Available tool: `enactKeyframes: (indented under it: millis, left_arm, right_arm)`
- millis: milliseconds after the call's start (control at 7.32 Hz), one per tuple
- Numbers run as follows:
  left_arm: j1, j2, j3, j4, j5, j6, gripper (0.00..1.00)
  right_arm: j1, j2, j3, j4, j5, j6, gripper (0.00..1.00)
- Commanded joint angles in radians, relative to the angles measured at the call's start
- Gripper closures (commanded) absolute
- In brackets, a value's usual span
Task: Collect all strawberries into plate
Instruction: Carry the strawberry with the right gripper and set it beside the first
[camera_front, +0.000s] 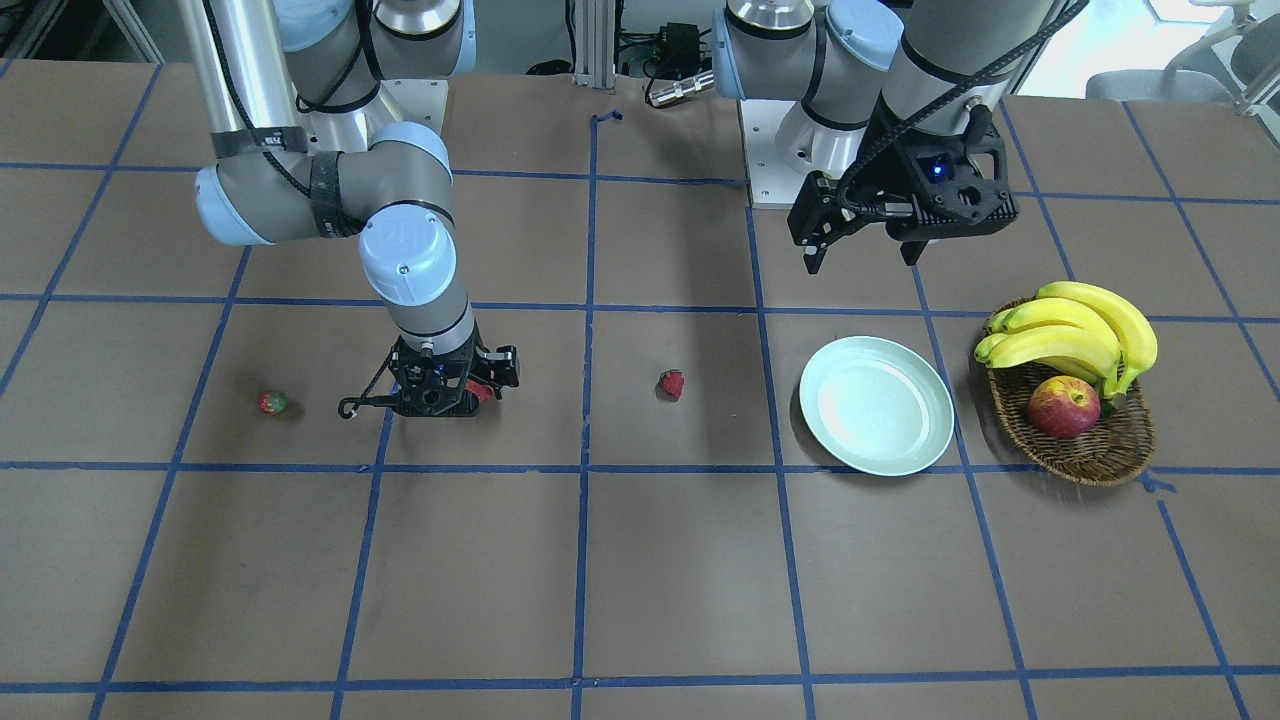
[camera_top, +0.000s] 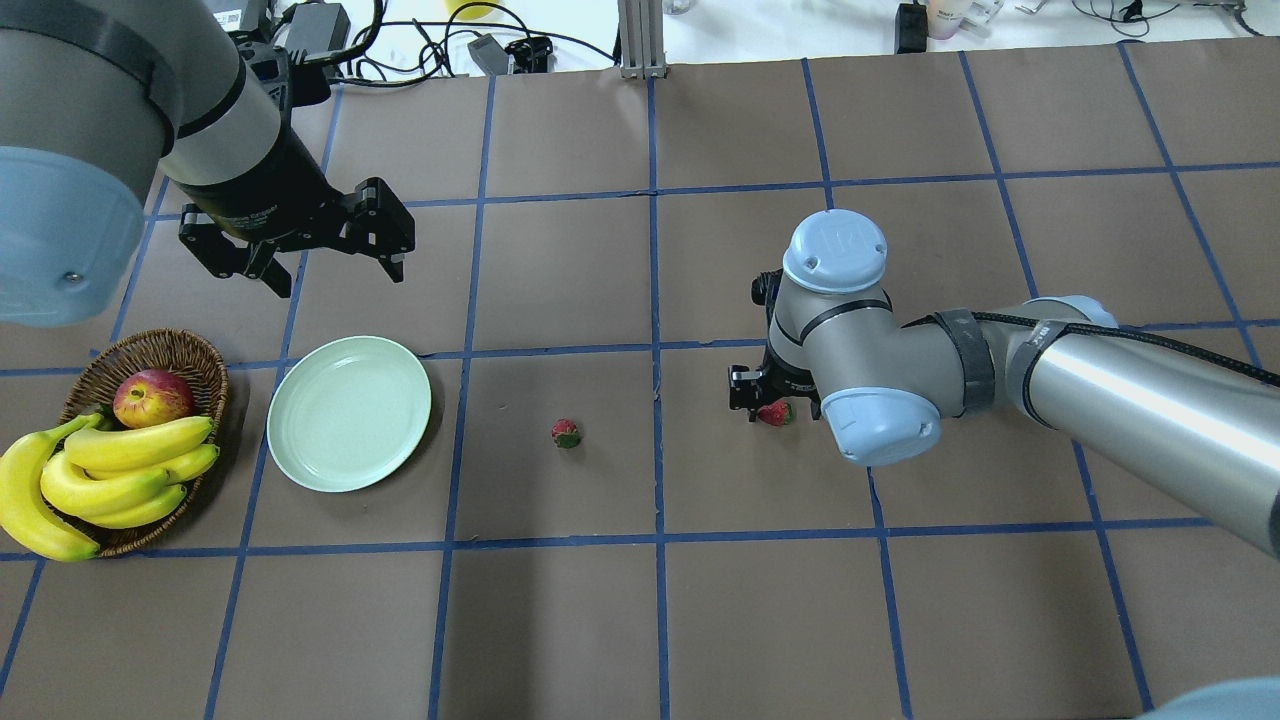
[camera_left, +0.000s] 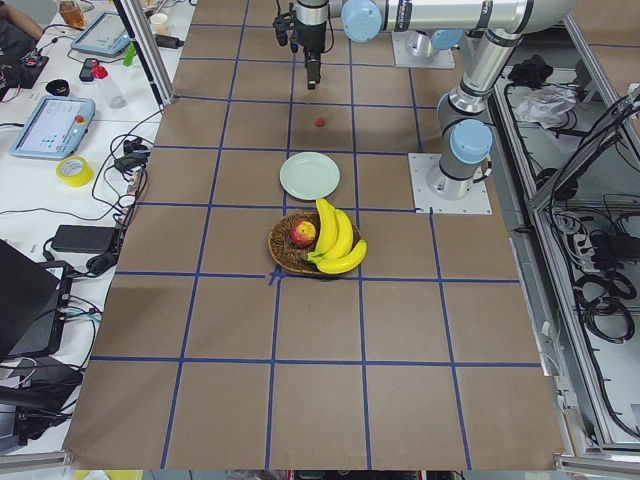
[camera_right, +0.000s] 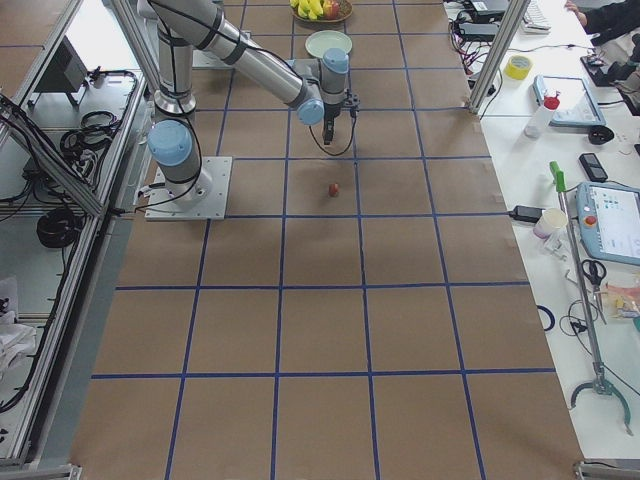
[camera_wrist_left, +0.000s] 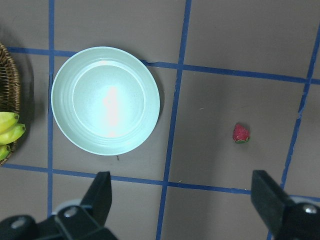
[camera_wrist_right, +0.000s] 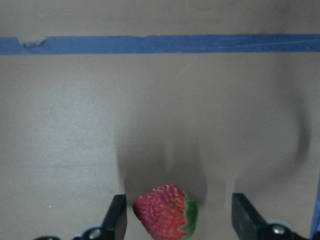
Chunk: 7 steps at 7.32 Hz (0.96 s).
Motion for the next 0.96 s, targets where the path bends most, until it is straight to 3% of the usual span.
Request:
enactKeyframes:
  millis: [0,410,820]
  left_arm:
    - [0.0,0.0,-0.002,-0.001,0.0,-0.001,0.0]
    - [0.0,0.0,0.0,-0.001,0.0,0.0,0.0]
    - [0.005,0.0,-0.002,-0.003,0.002,-0.001,0.0]
  right_arm:
    - [0.0,0.0,-0.001,-0.005,0.0,-0.004,0.41]
    - [0.0,0.0,-0.004,-0.007,0.013,-0.005,0.78]
    - [0.012,-0.015,-0.035,-0.007,0.014,0.018,0.86]
